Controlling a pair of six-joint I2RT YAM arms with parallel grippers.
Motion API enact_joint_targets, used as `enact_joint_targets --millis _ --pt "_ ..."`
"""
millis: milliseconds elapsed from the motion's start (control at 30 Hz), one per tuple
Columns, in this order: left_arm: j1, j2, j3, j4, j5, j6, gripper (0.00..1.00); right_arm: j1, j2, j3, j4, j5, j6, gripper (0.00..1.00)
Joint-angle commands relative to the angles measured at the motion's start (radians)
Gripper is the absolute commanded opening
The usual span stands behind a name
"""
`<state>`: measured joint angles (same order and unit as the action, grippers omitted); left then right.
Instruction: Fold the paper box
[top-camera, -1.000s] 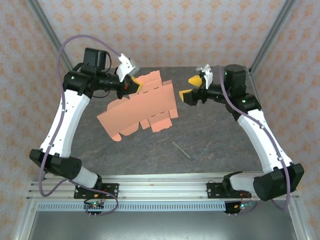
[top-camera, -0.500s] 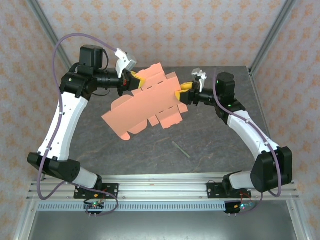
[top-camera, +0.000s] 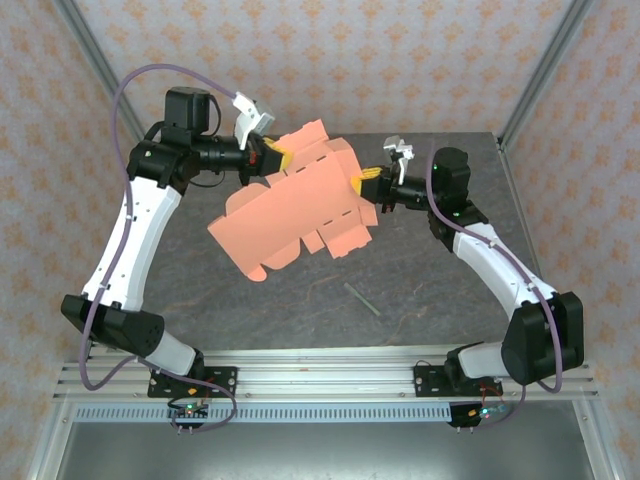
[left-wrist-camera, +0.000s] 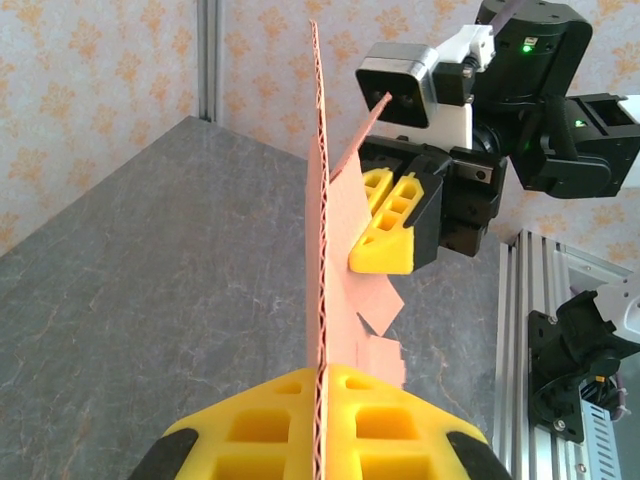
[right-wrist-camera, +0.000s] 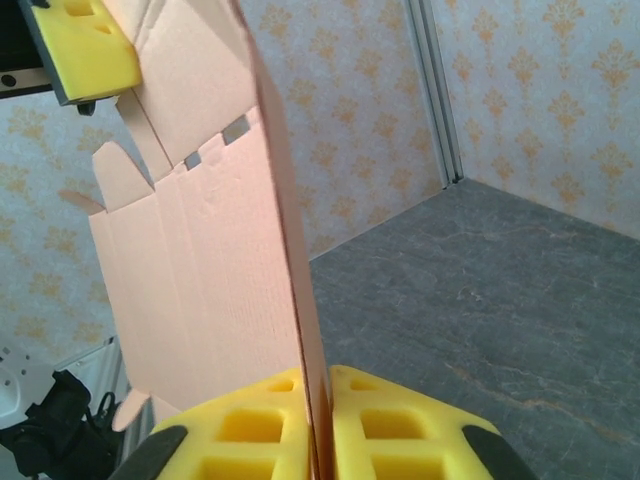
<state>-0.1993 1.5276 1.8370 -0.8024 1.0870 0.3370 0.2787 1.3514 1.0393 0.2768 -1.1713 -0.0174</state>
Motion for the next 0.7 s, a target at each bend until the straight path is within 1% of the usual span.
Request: enact_joint_targets --millis 0,67,233,300,433,500,600,667 --pt "0.002 0.014 0.001 0.003 0.021 -0.027 0.0 0.007 -0.019 0.021 -0.005 -0.005 -0.049 0.04" --pt "0.005 0.024 0.009 -0.004 0.024 -0.035 0.0 0.006 -0.027 0.028 -0.058 0.014 -0.088 0.0" --pt "0.024 0.059 0.04 -0.038 0.024 -0.069 0.0 0.002 -0.047 0.053 -0.204 0.059 -0.189 0.0" --pt "0.032 0.069 0.046 -0.052 0.021 -0.07 0.07 -0.005 -0.046 0.07 -0.266 0.057 -0.219 0.0" --pt "0.05 0.064 0.03 -0.042 -0.037 -0.094 0.2 -0.016 -0.037 0.115 -0.395 0.037 -0.283 0.0" --pt "0.068 0.06 0.017 -0.018 -0.07 -0.128 0.3 -0.021 -0.028 0.152 -0.493 0.033 -0.337 0.0" --pt "0.095 0.048 -0.008 0.007 -0.131 -0.169 0.38 -0.026 -0.007 0.215 -0.645 0.037 -0.421 0.0" --pt "0.105 0.031 -0.028 0.016 -0.199 -0.196 0.42 -0.027 0.01 0.255 -0.723 0.045 -0.457 0.0"
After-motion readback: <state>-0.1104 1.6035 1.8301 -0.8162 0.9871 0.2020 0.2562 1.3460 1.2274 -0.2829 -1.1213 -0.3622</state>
